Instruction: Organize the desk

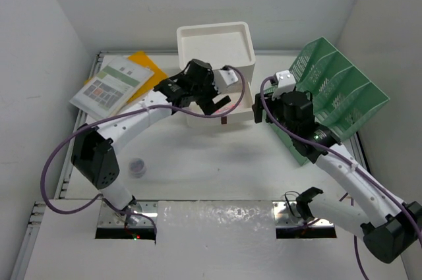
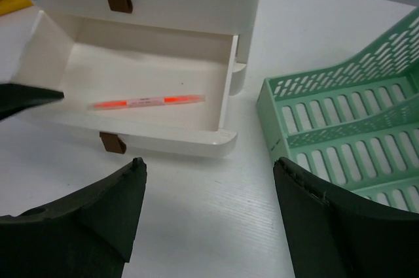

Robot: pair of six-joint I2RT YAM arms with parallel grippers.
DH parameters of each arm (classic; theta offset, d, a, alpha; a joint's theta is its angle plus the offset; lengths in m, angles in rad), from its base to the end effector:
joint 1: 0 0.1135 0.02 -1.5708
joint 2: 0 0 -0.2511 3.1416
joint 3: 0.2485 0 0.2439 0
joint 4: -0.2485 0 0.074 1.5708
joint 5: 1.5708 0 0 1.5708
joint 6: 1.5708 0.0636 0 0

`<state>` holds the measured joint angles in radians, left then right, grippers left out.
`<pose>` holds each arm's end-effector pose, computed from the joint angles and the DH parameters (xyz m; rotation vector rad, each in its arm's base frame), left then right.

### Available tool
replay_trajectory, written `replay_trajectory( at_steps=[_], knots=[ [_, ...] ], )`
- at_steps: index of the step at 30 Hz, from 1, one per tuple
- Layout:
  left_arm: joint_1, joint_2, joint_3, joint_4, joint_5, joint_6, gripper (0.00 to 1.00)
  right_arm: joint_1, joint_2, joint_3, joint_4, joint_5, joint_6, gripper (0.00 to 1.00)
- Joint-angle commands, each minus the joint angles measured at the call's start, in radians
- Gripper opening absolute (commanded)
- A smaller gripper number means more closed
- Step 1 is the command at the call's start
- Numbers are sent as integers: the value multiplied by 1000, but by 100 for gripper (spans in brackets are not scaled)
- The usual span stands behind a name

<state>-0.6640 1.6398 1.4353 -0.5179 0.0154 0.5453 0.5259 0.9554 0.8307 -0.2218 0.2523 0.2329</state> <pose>0.3020 -0.2375 0.2838 1.3109 1.8830 -0.0791 0.2195 0.1091 0.3026 -0.1104 1.9120 0.2713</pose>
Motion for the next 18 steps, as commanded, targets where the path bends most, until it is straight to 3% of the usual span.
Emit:
replay_trajectory(
  at_steps=[1, 4, 7, 10, 11, 13, 15, 18],
  knots=[
    [46, -106, 111, 88, -35, -105, 100, 0, 42, -8, 81, -62, 49, 75],
    [138, -124, 189, 128, 26, -214, 100, 0, 72, -44, 142, -94, 94, 70],
    [155, -91, 247, 92, -11, -235, 99, 0, 106, -68, 203, -94, 155, 63],
    [185, -37, 275, 114, -90, -278, 100, 9, 140, -110, 298, -93, 218, 41],
    [204, -16, 292, 114, -94, -322, 100, 16, 147, -139, 362, -100, 227, 24],
    [268, 63, 371, 88, -72, -369, 99, 45, 178, -156, 432, -108, 240, 12],
    [308, 124, 419, 85, -63, -396, 99, 95, 219, -162, 453, -72, 206, 14],
    [323, 179, 450, 105, -94, -403, 99, 181, 261, -148, 458, -9, 133, 32]
  ],
)
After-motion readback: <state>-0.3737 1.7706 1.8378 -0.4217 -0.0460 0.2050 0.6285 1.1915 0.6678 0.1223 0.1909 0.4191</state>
